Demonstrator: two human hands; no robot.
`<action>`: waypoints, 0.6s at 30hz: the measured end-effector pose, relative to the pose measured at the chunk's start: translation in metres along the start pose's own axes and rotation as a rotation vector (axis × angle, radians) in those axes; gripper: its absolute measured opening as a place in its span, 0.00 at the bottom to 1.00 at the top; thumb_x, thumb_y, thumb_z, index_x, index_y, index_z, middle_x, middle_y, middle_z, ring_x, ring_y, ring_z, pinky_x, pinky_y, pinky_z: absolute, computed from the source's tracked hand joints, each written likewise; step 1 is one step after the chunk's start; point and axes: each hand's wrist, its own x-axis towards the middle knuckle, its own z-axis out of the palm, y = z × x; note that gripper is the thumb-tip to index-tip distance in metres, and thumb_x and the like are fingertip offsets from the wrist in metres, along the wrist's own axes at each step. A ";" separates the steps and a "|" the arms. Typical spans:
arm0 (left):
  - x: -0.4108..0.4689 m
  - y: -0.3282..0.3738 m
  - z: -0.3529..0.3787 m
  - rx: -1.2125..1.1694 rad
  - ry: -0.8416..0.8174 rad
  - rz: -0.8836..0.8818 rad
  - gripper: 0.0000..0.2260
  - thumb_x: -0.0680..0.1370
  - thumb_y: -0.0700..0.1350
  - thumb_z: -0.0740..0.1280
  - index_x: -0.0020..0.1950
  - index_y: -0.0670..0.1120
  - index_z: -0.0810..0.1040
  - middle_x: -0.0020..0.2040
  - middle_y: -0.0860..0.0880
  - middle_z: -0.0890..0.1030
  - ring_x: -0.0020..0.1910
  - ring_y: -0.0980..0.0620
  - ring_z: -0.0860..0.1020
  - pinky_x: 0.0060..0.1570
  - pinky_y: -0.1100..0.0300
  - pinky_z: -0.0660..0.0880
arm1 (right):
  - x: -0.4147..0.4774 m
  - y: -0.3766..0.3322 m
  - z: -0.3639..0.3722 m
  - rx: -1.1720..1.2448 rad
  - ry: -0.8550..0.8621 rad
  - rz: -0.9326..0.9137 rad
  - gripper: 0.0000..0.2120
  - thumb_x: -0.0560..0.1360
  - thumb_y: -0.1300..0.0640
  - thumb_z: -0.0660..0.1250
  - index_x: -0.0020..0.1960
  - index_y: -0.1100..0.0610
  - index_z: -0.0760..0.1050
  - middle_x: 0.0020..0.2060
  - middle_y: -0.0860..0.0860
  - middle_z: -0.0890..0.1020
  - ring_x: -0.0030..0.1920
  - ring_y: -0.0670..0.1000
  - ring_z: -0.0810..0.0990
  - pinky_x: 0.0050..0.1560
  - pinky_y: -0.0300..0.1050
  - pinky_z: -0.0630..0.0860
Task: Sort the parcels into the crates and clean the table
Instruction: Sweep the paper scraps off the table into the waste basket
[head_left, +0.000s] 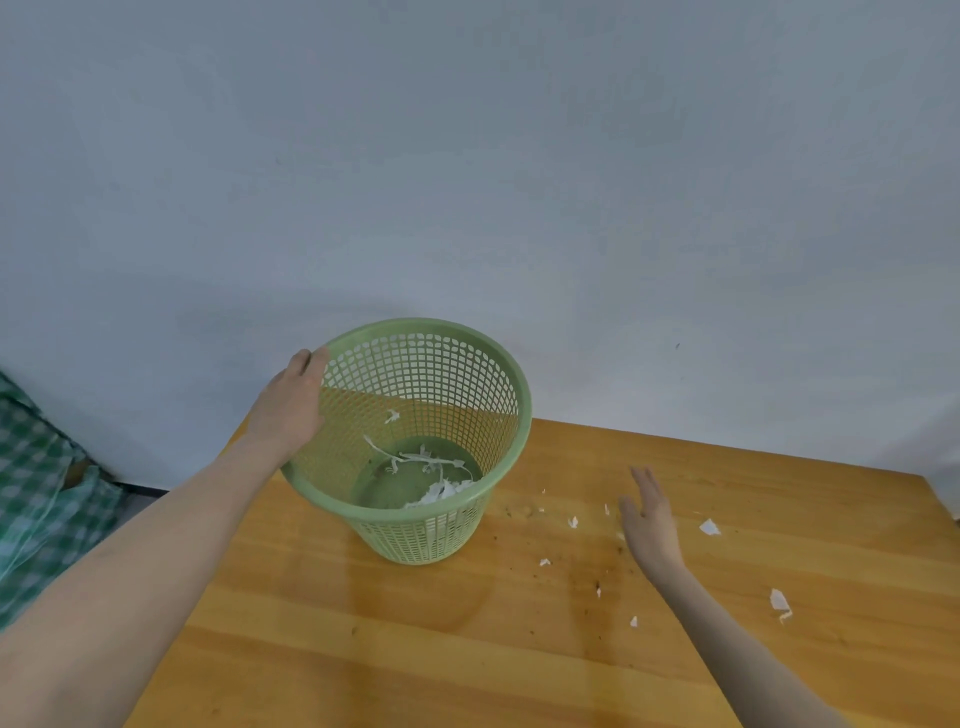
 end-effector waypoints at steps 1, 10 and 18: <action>0.001 0.001 0.000 -0.003 -0.002 0.002 0.35 0.71 0.29 0.63 0.75 0.43 0.56 0.72 0.41 0.60 0.58 0.36 0.73 0.45 0.50 0.68 | 0.000 0.027 -0.006 -0.062 -0.023 0.093 0.24 0.81 0.60 0.56 0.76 0.55 0.57 0.77 0.50 0.53 0.76 0.52 0.52 0.73 0.51 0.58; 0.004 -0.005 0.003 -0.006 -0.009 -0.001 0.35 0.70 0.30 0.63 0.75 0.43 0.57 0.72 0.41 0.61 0.57 0.36 0.73 0.46 0.48 0.71 | 0.005 0.114 -0.048 -0.417 -0.261 0.354 0.29 0.79 0.64 0.55 0.77 0.60 0.48 0.78 0.53 0.47 0.75 0.56 0.55 0.61 0.46 0.67; 0.003 -0.002 0.003 -0.012 -0.021 -0.018 0.35 0.70 0.30 0.62 0.76 0.44 0.56 0.73 0.42 0.60 0.58 0.36 0.73 0.46 0.49 0.70 | 0.052 0.103 -0.053 -0.464 -0.423 0.371 0.33 0.78 0.66 0.55 0.77 0.61 0.41 0.77 0.53 0.41 0.76 0.56 0.52 0.52 0.44 0.68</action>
